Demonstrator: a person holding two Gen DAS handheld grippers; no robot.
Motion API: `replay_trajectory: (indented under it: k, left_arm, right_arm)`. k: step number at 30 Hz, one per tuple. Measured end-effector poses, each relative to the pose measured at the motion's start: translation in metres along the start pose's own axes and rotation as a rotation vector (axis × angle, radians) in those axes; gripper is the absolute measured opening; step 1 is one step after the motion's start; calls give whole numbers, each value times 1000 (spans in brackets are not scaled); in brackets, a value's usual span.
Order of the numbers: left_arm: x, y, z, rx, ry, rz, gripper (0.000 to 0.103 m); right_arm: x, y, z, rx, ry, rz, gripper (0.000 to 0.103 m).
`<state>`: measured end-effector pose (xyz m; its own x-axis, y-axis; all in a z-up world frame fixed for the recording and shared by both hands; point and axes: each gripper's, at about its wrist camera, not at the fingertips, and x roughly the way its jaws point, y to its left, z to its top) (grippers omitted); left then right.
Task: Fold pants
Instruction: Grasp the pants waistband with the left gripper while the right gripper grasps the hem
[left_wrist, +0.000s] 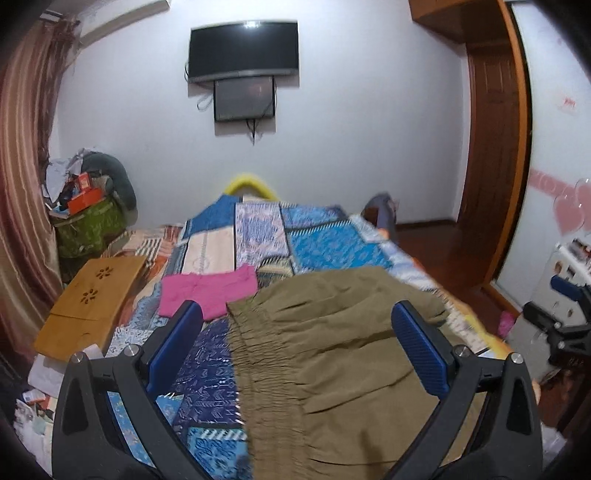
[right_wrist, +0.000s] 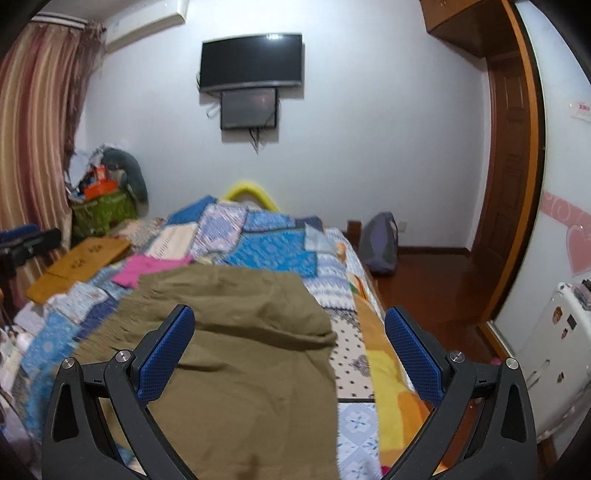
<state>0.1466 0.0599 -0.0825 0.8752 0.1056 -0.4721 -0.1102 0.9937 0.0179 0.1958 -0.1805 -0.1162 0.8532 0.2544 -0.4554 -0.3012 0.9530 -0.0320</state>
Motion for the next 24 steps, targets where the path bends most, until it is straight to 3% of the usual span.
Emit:
replay_trajectory:
  k: [5,8,12,14,16,19,21,24]
  left_arm:
    - [55,23,-9,-42,150,-46,103]
    - [87,31,-19,-36,242,-28,103]
    - [128,35,-38,2,359,0,103]
    - [140,39,-45,0,414,-20,99]
    - [154,44,-55,-2,472,-30,88]
    - [172,52,-68,-24,544,-33,82]
    - [181,58,-75,-54,578,-72,80]
    - [188,61,-77,-89,599,-123,77]
  right_arm:
    - [30,-18,-10,18,82,1,101]
    - [52,-26,-18,33,143,17,99]
    - [81,-34,-29,56,206,58,87]
    - [94,-36,-36,69,241,83,86]
    - [107,-36,-43,60,273,93,84]
    - [125,-36,-54,37,343,121,70]
    - [134,-39,-60,48,393,156,54]
    - [147,-43,-69,58,478,196,49]
